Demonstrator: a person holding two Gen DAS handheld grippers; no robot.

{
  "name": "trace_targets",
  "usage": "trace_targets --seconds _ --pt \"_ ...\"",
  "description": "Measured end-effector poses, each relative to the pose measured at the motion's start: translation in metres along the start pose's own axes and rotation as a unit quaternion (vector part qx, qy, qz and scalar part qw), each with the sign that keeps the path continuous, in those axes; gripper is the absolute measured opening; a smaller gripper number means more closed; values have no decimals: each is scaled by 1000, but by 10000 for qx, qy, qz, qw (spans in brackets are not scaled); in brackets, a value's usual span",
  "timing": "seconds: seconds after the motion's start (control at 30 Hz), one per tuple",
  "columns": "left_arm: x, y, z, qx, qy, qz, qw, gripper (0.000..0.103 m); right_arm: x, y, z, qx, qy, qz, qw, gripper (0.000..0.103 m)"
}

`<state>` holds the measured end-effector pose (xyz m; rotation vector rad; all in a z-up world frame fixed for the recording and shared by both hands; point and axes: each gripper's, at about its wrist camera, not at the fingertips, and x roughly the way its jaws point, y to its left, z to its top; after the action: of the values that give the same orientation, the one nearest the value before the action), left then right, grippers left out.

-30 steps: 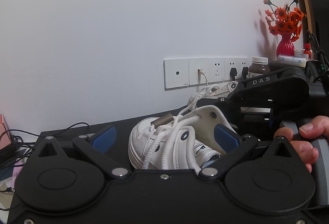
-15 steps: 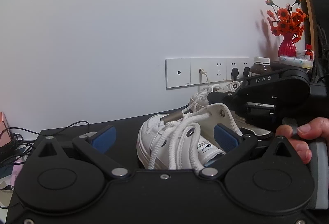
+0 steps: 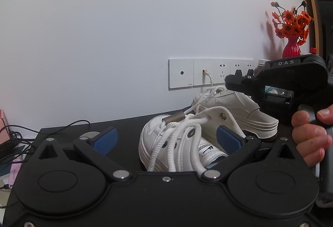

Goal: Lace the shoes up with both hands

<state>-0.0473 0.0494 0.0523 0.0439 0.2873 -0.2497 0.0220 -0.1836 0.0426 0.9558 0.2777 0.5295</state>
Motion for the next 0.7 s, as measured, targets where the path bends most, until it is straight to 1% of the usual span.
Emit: trace_targets --seconds 0.07,0.13,0.17,0.2,0.23,0.27,0.3,0.33,0.37,0.4,0.43,0.47,0.57,0.6,0.7 --pt "0 0 0 -14 3 -4 10000 103 -2 5 0 -150 69 3 9999 7" --pt "0 1 0 -40 7 -14 10000 103 -3 12 -2 -404 144 -58 9991 22" --pt "1 2 0 -58 8 -21 10000 103 -4 15 -3 -527 167 -123 9984 37" --pt "1 2 0 -76 10 -28 10000 103 -6 19 -2 -647 173 -233 9975 42" --pt "1 3 -1 -93 12 -36 9999 103 -8 23 -3 -791 133 -348 9962 42" --pt "1 3 -1 -105 16 -40 9999 103 -9 26 -3 -965 30 -469 9942 47" --pt "1 3 -1 -107 15 -40 9999 103 -10 30 -3 -1152 -94 -624 9913 61" --pt "1 3 -1 -108 14 -39 9999 103 -13 35 -4 -1353 -258 -810 9872 70" --pt "1 2 -1 -116 15 -40 9999 103 -15 39 -6 -1511 -462 -962 9827 89" --pt "1 2 -1 -123 16 -40 9999 103 -19 43 -9 -1615 -699 -1096 9783 100" --pt "1 2 -1 -131 14 -43 9999 103 -22 46 -12 -1717 -935 -1229 9730 103" --pt "1 3 -1 -141 15 -49 9999 103 -25 50 -15 -1818 -1170 -1361 9668 102" --pt "2 3 -2 -168 19 -63 9998 103 -30 60 -25 -2022 -1776 -1976 9426 102" --pt "1 4 -2 -179 21 -68 9998 103 -31 61 -27 -2030 -1907 -2064 9380 102" --pt "2 5 -2 -202 23 -79 9998 103 -41 58 -30 -1837 -2114 -2106 9366 102"
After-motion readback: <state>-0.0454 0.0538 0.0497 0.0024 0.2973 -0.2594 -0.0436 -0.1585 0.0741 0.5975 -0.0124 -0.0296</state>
